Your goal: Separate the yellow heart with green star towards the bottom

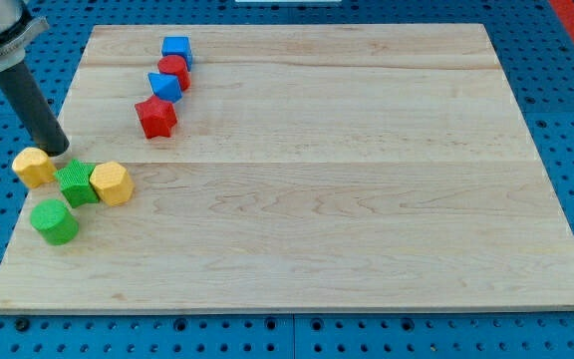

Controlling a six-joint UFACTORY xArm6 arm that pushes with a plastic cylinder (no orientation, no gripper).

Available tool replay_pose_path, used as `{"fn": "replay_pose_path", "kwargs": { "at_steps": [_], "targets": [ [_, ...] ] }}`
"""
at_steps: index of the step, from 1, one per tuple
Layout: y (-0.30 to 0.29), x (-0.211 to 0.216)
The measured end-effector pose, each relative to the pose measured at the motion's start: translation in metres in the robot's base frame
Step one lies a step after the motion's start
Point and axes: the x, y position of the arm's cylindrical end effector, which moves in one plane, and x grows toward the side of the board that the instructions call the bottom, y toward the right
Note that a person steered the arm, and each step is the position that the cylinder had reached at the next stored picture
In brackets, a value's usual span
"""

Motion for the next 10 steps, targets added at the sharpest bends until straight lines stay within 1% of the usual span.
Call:
{"fn": "replay_pose_path", "kwargs": {
  "at_steps": [1, 2, 3, 4, 6, 8, 9, 10],
  "targets": [
    [0.003, -0.014],
    [-0.028, -0.041],
    [-0.030, -0.037],
    [-0.022, -0.008],
    [-0.031, 0.023],
    [-0.030, 0.032],
    [-0.031, 0.044],
    [-0.031, 0.044]
  ]
}}
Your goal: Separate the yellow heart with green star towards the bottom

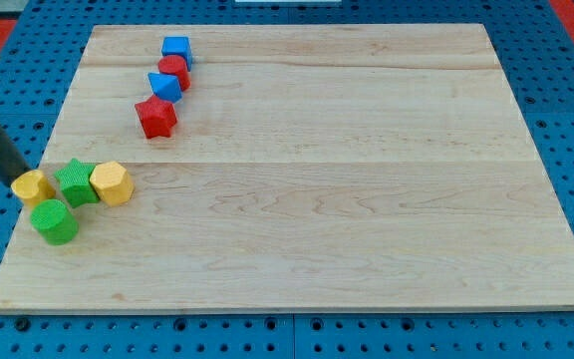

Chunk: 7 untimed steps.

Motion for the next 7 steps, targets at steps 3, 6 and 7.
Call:
{"fn": "replay_pose_path", "kwargs": {
  "at_steps": [3, 6, 7],
  "targets": [
    [0.001, 0.027],
    [0.166, 0.042],
    [0.171, 0.036]
  ]
}}
